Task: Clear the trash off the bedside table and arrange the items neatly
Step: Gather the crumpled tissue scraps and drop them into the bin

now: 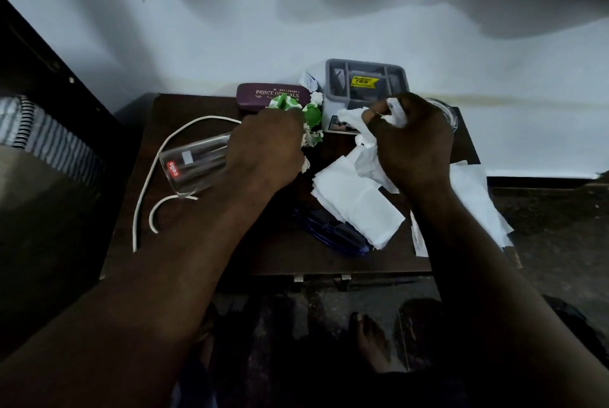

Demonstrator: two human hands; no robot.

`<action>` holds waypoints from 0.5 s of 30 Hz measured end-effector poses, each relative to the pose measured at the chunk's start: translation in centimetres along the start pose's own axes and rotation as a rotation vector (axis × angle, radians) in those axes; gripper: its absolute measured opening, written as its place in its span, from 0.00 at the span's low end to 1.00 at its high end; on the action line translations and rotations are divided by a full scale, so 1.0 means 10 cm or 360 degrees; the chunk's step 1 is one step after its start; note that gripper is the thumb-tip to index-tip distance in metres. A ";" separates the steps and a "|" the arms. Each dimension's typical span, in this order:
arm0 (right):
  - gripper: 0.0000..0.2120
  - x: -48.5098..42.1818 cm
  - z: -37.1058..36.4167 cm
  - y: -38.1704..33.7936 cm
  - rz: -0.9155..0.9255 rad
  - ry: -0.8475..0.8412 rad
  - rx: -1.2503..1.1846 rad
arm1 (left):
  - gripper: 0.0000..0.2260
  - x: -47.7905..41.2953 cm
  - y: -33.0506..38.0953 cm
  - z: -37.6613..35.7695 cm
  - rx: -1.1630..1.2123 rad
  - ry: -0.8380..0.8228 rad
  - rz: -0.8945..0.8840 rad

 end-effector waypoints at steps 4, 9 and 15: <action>0.10 -0.04 0.06 0.05 -0.0065 0.0031 -0.0146 | 0.13 -0.02 -0.07 0.13 0.0224 0.0240 0.0054; 0.06 -0.05 0.06 0.06 -0.0088 0.0003 -0.0163 | 0.06 0.00 -0.19 0.27 0.0792 0.0655 0.0190; 0.09 0.07 -0.06 -0.05 -0.0015 -0.0168 -0.0080 | 0.11 -0.02 -0.37 0.24 0.1295 0.0700 0.0537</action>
Point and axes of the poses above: each hand's wrist, its own x-axis away from the middle knuckle, its own z-axis out of the back of the hand, y = z × x, the point moved 5 cm from there along -x, towards the middle knuckle, and after that the axes turned 13 degrees about -z, right-handed, at the moved point
